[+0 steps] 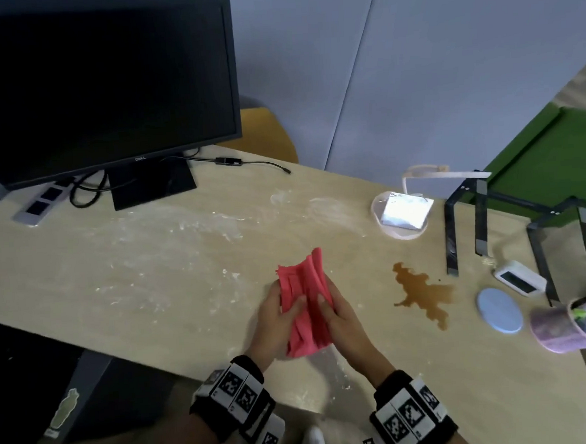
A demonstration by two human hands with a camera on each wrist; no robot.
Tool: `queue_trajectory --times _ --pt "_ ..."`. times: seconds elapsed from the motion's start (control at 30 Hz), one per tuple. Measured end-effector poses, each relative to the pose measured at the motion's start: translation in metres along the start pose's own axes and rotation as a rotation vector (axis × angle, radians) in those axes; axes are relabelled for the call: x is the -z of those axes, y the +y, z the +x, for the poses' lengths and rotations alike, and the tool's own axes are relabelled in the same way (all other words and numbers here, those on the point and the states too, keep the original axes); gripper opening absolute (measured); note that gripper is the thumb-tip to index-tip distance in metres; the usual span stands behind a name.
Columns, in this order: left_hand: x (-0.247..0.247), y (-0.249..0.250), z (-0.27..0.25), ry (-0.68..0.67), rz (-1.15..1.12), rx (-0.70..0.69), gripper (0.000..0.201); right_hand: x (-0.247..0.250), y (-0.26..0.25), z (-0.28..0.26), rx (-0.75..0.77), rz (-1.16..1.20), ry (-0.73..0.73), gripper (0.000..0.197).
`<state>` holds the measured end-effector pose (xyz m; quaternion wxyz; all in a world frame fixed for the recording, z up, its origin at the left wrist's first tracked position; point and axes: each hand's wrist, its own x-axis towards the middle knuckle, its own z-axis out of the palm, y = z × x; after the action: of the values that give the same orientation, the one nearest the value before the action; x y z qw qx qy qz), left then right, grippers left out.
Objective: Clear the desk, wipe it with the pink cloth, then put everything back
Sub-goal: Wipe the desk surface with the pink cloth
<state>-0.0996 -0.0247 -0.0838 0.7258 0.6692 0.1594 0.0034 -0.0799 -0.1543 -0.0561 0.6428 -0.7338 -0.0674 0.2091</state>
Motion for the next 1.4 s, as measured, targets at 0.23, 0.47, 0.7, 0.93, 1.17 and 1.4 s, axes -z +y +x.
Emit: queue_trajectory --times 0.23,0.47,0.7,0.93,1.17,1.4 --pt "-0.002 -0.004 0.02 -0.017 -0.032 0.021 0.04 -0.02 0.018 0.023 0.065 -0.217 0.063 0.042" --pt "-0.012 -0.005 0.053 -0.104 -0.011 0.155 0.032 0.003 0.039 0.067 0.037 -0.106 0.045 0.039" --pt "0.052 -0.014 0.066 0.287 0.302 0.041 0.038 0.059 0.015 0.131 -0.004 -0.036 0.157 0.037" --pt "0.161 -0.039 0.044 0.784 0.661 0.159 0.047 0.118 0.018 0.226 -0.012 -0.15 0.342 0.063" --pt "0.21 -0.068 0.038 0.76 0.967 0.155 0.05 0.121 0.059 0.23 -0.061 -1.105 0.345 0.066" --pt "0.214 -0.091 0.047 0.675 1.096 0.193 0.062 0.117 0.084 0.236 -0.016 -1.185 0.372 0.084"
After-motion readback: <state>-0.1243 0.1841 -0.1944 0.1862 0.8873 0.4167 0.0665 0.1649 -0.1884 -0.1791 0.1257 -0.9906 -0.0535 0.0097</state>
